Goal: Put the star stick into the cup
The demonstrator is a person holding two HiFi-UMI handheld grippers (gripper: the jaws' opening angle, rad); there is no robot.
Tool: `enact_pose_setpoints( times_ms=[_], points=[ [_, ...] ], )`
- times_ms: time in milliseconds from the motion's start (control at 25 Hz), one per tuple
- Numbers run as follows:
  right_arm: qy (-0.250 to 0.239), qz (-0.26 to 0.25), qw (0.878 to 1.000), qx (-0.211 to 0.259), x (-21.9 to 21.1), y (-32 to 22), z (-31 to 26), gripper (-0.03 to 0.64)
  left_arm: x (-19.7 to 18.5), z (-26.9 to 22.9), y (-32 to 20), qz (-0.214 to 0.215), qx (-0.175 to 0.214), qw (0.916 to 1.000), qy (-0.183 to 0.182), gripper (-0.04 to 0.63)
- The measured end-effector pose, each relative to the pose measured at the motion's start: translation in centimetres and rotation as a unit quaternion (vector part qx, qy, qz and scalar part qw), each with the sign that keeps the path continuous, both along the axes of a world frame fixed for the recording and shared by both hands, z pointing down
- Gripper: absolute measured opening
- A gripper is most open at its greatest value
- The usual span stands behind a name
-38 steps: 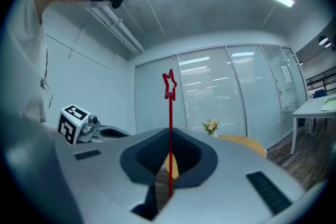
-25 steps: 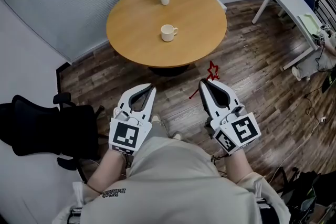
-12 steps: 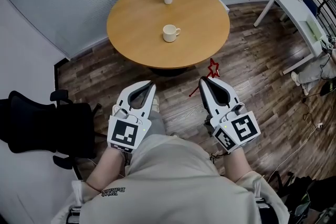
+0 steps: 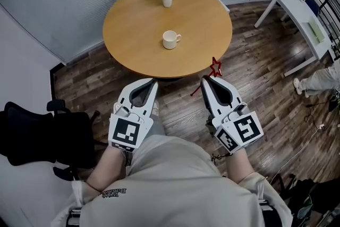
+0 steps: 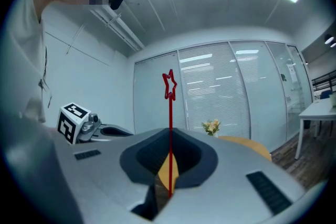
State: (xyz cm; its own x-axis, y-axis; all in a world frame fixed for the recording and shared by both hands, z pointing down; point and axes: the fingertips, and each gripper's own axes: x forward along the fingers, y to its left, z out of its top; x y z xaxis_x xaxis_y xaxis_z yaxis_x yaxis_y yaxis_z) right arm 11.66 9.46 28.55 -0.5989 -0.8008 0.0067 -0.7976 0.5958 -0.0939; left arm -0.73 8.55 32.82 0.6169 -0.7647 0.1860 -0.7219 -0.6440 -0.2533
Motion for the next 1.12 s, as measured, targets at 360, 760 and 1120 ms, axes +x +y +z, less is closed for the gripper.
enact_pose_setpoints(
  times_ms=[360, 760, 1120],
  points=[
    [0.022, 0.003, 1.0, -0.008, -2.8, -8.3, 1.0, 0.031, -2.5, 0.9, -7.8, 0.009, -0.02, 0.9997, -0.008, 0.023],
    [0.05, 0.027, 0.998, -0.007, -6.3, -17.5, 0.7, 0.031, -5.5, 1.2, -17.3, 0.04, -0.036, 0.9985, -0.012, 0.022],
    [0.049, 0.061, 0.997, -0.013, -8.5, -23.8, 0.1, 0.031, -8.0, 0.8, -24.1, 0.075, -0.036, 0.9965, -0.004, 0.022]
  ],
)
